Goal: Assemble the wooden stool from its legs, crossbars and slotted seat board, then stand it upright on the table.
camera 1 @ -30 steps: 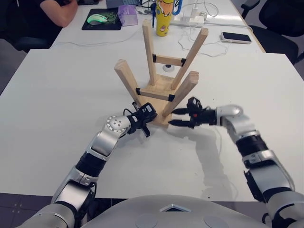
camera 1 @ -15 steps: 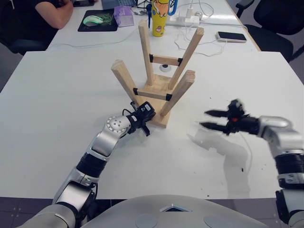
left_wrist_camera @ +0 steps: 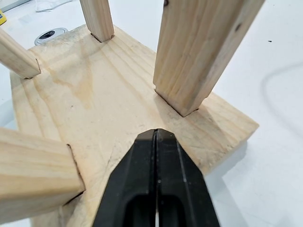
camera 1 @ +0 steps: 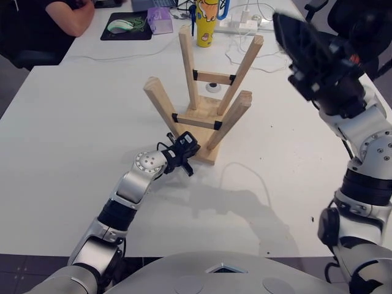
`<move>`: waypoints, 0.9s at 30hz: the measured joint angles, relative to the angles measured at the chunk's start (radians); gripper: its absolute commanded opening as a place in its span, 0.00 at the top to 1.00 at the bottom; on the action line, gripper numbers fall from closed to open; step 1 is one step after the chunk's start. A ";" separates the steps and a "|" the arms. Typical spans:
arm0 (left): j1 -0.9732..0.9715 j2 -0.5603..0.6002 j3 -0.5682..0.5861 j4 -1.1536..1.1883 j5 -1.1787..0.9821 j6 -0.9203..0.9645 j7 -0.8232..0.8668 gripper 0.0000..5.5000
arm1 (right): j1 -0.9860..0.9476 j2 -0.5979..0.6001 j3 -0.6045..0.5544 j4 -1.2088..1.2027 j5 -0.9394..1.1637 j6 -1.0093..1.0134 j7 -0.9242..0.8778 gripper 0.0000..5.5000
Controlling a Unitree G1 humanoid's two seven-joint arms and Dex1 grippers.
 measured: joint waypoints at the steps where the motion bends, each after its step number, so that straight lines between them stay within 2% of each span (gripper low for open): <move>1: -0.001 -0.001 -0.001 0.005 -0.001 -0.003 -0.001 1.00 | -0.005 0.018 0.004 -0.002 -0.013 -0.013 -0.026 0.89; 5: -0.011 -0.001 -0.005 0.019 -0.001 -0.011 -0.006 1.00 | -0.070 0.063 -0.002 0.030 -0.054 -0.069 -0.074 1.00; 8: -0.013 -0.005 -0.006 0.026 -0.002 -0.018 -0.007 1.00 | -0.233 0.079 -0.064 0.082 0.009 -0.124 -0.128 1.00; 10: -0.013 -0.007 -0.005 0.029 -0.002 -0.020 -0.006 1.00 | -0.270 0.078 -0.070 0.075 0.027 -0.126 -0.138 1.00; 12: -0.015 -0.007 -0.005 0.032 -0.002 -0.023 -0.006 1.00 | -0.211 0.064 0.003 0.033 -0.034 -0.088 -0.117 1.00; 15: -0.022 -0.012 -0.006 0.028 -0.001 -0.032 -0.005 1.00 | 0.030 0.017 0.263 0.020 -0.269 -0.071 -0.050 1.00; 19: -0.027 -0.014 -0.005 0.035 -0.001 -0.020 -0.007 1.00 | 0.098 -0.054 0.316 -0.038 -0.426 -0.217 0.013 1.00; 22: -0.038 -0.023 0.002 0.067 -0.002 -0.006 -0.005 1.00 | 0.043 0.033 0.284 0.036 -0.398 -0.211 0.013 1.00; 27: -0.054 -0.030 0.010 0.078 -0.011 -0.019 -0.007 1.00 | -0.167 0.059 0.067 0.085 -0.092 -0.201 -0.070 1.00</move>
